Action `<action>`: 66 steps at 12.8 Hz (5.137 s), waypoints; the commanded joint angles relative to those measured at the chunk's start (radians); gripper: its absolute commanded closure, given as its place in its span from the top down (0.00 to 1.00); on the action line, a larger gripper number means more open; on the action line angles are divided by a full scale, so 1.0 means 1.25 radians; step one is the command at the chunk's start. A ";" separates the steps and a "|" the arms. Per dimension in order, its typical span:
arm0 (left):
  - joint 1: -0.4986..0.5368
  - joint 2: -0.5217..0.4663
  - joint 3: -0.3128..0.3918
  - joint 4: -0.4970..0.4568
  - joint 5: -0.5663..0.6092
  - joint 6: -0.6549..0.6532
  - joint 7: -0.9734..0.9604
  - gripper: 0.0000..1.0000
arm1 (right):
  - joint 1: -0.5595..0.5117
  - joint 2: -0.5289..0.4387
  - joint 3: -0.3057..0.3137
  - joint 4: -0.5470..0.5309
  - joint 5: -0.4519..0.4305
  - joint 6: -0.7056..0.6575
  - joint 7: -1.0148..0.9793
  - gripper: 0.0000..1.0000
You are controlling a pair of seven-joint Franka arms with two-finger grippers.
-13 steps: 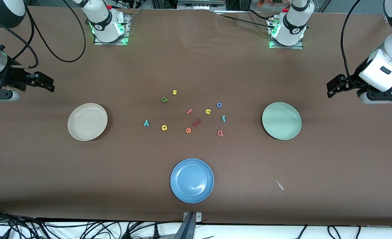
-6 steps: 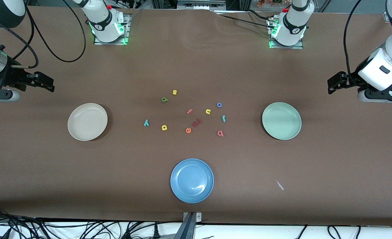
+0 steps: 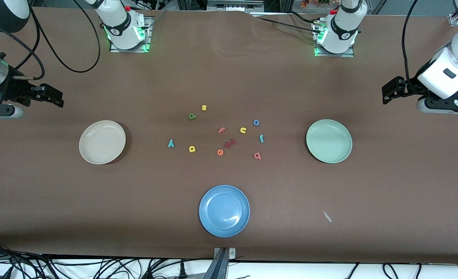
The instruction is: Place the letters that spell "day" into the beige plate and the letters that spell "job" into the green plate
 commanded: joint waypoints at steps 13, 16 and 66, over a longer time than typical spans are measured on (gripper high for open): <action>0.014 0.007 0.018 0.017 -0.049 -0.020 0.019 1.00 | -0.001 0.003 0.000 0.010 0.007 -0.011 0.010 1.00; 0.017 0.009 0.019 0.017 -0.066 -0.015 0.019 1.00 | -0.001 0.003 0.000 0.010 0.007 -0.011 0.010 1.00; 0.100 -0.055 -0.067 -0.040 -0.006 -0.062 -0.006 1.00 | -0.001 0.001 -0.002 0.012 0.007 -0.012 -0.003 1.00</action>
